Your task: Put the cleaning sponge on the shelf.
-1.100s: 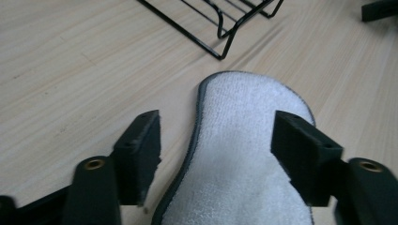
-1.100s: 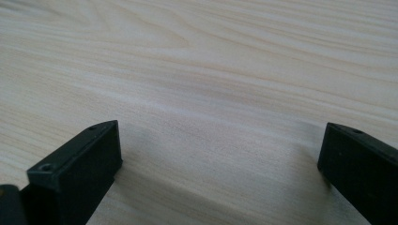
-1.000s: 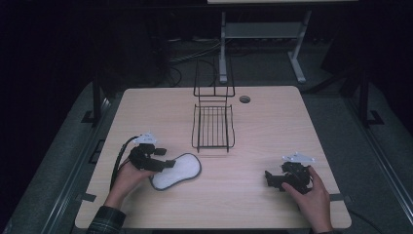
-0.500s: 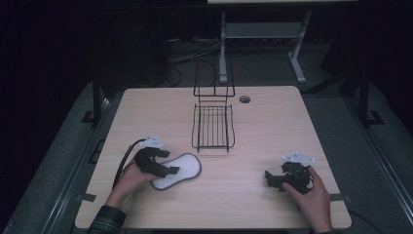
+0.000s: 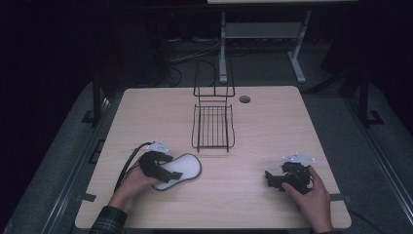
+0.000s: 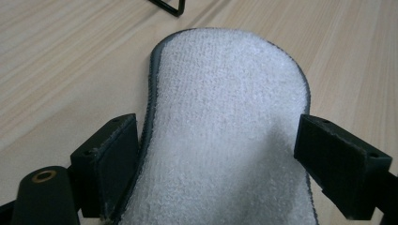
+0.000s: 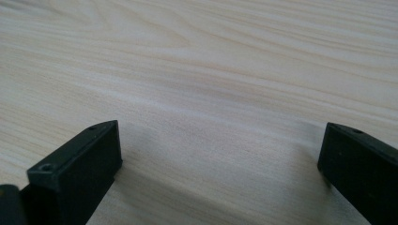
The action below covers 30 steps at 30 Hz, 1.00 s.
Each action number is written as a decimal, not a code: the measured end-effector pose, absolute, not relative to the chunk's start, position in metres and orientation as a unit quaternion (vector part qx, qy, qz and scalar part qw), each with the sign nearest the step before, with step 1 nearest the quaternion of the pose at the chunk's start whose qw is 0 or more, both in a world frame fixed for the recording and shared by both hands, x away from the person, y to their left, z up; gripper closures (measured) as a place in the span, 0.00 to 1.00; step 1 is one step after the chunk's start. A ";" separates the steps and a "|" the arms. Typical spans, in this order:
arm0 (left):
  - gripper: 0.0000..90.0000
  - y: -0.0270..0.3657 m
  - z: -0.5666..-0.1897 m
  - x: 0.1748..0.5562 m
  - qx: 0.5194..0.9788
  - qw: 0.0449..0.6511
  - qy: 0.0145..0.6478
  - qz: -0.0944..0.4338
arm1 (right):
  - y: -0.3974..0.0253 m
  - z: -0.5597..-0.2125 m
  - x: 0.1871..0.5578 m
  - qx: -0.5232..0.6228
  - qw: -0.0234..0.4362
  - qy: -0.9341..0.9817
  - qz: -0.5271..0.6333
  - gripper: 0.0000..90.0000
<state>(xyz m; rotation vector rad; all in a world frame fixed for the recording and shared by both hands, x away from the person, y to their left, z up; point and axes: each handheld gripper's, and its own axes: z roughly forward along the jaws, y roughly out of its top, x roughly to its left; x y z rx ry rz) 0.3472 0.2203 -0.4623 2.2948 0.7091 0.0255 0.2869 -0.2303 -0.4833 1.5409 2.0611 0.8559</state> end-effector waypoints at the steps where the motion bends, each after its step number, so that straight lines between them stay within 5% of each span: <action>1: 0.15 0.220 -0.463 0.347 0.893 0.357 0.272 0.011 | -0.230 -0.483 0.287 0.555 0.213 0.743 0.308 0.00; 17: 0.15 0.210 -0.462 0.343 0.909 0.331 0.251 0.040 | -0.230 -0.483 0.287 0.555 0.213 0.743 0.308 0.00; 30: 0.34 0.220 -0.454 0.344 0.899 0.357 0.254 0.021 | -0.230 -0.483 0.287 0.555 0.213 0.743 0.308 0.00</action>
